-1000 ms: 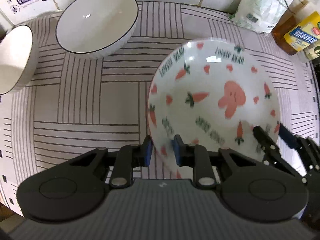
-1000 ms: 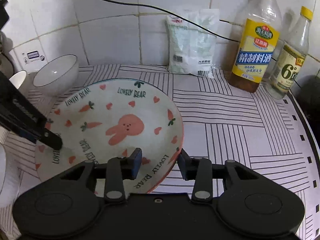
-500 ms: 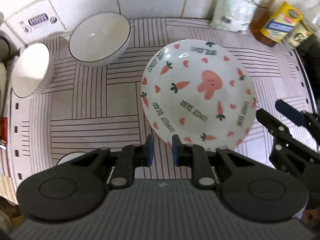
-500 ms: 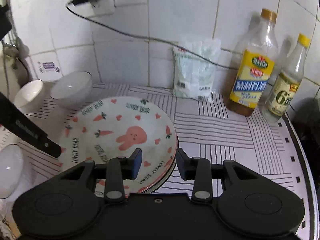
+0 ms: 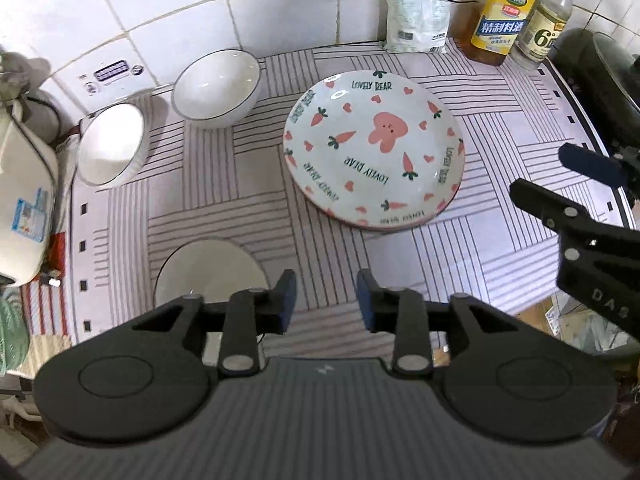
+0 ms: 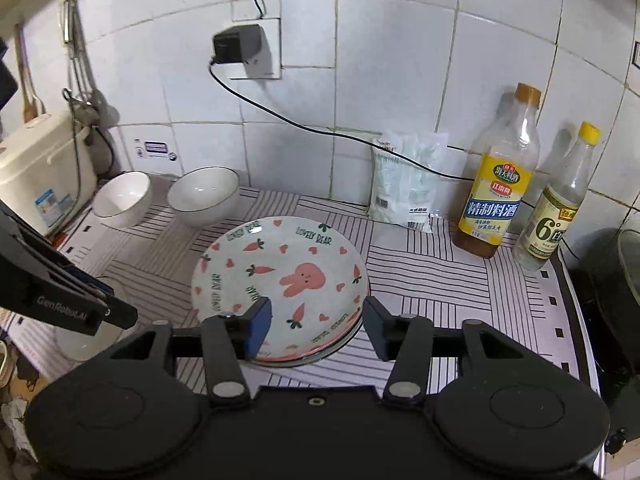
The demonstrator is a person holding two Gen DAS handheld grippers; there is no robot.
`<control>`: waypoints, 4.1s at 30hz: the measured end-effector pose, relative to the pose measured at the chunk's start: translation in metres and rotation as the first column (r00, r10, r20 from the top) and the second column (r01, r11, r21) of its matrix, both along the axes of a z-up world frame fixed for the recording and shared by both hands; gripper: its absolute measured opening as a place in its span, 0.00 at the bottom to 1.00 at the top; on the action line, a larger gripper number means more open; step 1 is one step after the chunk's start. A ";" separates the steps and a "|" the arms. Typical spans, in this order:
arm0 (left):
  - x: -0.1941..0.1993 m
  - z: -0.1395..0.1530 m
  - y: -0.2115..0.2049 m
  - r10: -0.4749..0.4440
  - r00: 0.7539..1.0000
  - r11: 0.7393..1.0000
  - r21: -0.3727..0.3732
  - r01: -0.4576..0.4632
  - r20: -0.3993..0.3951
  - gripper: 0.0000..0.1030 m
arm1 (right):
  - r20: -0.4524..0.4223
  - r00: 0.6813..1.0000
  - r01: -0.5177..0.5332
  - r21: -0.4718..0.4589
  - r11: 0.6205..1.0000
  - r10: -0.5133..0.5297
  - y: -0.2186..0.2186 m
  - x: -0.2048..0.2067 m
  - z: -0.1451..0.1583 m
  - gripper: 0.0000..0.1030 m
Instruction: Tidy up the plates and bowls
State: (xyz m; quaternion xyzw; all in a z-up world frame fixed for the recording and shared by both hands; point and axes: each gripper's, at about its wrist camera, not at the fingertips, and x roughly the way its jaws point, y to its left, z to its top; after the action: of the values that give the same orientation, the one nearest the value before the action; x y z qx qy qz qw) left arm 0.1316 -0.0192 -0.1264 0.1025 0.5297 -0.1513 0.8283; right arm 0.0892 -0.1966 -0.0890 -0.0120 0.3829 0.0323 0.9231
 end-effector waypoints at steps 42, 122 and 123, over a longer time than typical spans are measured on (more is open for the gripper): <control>0.021 -0.077 0.200 0.099 0.995 0.986 -0.136 -0.100 -0.014 0.85 | 0.095 0.955 -0.287 0.078 0.955 0.280 0.162 -0.057 -0.089 0.95; 0.131 -0.100 0.162 -0.027 0.998 0.973 -0.230 0.014 -0.052 0.12 | -0.079 0.992 -0.096 0.082 0.992 0.103 0.202 0.086 -0.148 0.94; 0.130 -0.098 0.163 -0.028 0.998 0.972 -0.234 0.015 -0.052 0.12 | -0.078 0.992 -0.097 0.083 0.992 0.103 0.202 0.084 -0.144 0.94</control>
State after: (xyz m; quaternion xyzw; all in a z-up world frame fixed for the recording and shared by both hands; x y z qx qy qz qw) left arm 0.2615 0.1443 -0.2241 0.0057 0.5295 -0.2242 0.8181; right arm 0.1731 0.0050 -0.2334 0.0067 0.4180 0.0942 0.9035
